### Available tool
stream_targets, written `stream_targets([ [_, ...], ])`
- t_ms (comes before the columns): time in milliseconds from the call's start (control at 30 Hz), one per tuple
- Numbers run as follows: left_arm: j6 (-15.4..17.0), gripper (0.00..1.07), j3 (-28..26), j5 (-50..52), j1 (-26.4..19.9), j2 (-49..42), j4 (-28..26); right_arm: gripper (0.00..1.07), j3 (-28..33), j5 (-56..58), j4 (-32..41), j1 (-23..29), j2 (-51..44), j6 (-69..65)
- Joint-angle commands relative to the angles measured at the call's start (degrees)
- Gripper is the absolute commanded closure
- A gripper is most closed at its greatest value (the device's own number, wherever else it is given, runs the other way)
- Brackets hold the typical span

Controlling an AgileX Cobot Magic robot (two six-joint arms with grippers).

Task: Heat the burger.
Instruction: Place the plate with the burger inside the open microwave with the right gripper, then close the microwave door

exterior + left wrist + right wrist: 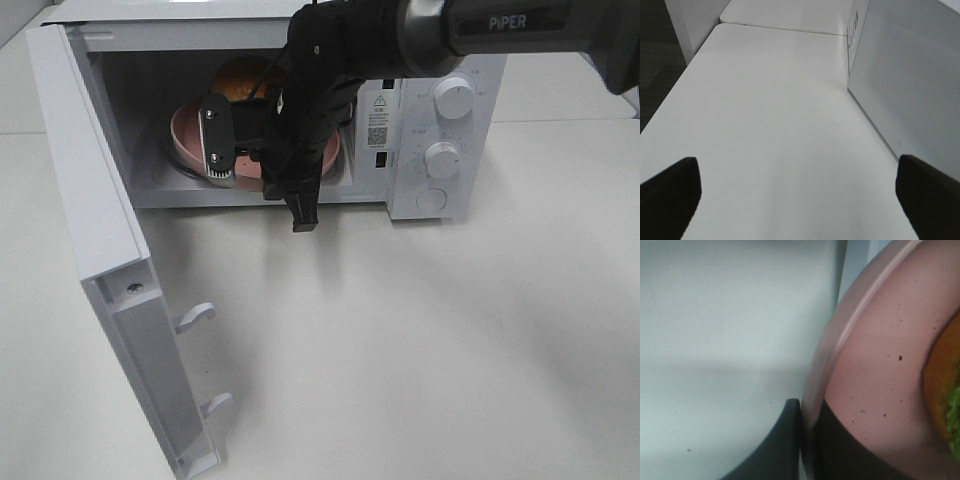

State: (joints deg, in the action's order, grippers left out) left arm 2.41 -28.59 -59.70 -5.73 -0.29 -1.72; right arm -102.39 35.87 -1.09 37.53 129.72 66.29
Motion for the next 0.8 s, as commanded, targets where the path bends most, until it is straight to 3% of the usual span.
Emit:
stream_targets([
  [33, 0.1, 0.09, 0.2, 0.4, 0.3, -1.1, -0.3, 1.07, -3.2, -1.2, 0.1, -0.2, 0.6, -4.5],
  [267, 0.1, 0.09, 0.2, 0.4, 0.3, -1.1, -0.3, 1.07, -3.3, -1.6, 0.7, -0.2, 0.6, -13.6],
  [433, 0.1, 0.09, 0.2, 0.4, 0.3, -1.1, -0.3, 0.99, -3.3, -1.4, 0.7, -0.2, 0.6, -16.5],
  [500, 0.1, 0.09, 0.2, 0.4, 0.3, -1.1, -0.3, 0.84, -3.3, -0.5, 0.7, -0.2, 0.5, -18.7],
  [600, 0.1, 0.09, 0.2, 0.4, 0.3, -1.1, -0.3, 0.79, -3.3, -0.3, 0.7, -0.1, 0.5, -19.6],
  [633, 0.1, 0.09, 0.2, 0.4, 0.3, -1.1, -0.3, 0.69, -3.3, 0.2, 0.7, -0.1, 0.3, -21.4],
  [667, 0.1, 0.09, 0.2, 0.4, 0.3, -1.1, -0.3, 0.69, -3.3, 0.2, 0.7, -0.1, 0.3, -21.4],
  [700, 0.1, 0.09, 0.2, 0.4, 0.3, -1.1, -0.3, 0.60, -3.3, 0.6, 1.1, -0.1, 0.3, -23.3],
  [767, 0.1, 0.09, 0.2, 0.4, 0.3, -1.1, -0.3, 0.55, -3.3, 1.1, 1.1, -0.1, 0.3, -24.8],
  [800, 0.1, 0.09, 0.2, 0.4, 0.3, -1.1, -0.3, 0.48, -3.3, 1.7, 1.1, -0.1, 0.3, -27.9],
])
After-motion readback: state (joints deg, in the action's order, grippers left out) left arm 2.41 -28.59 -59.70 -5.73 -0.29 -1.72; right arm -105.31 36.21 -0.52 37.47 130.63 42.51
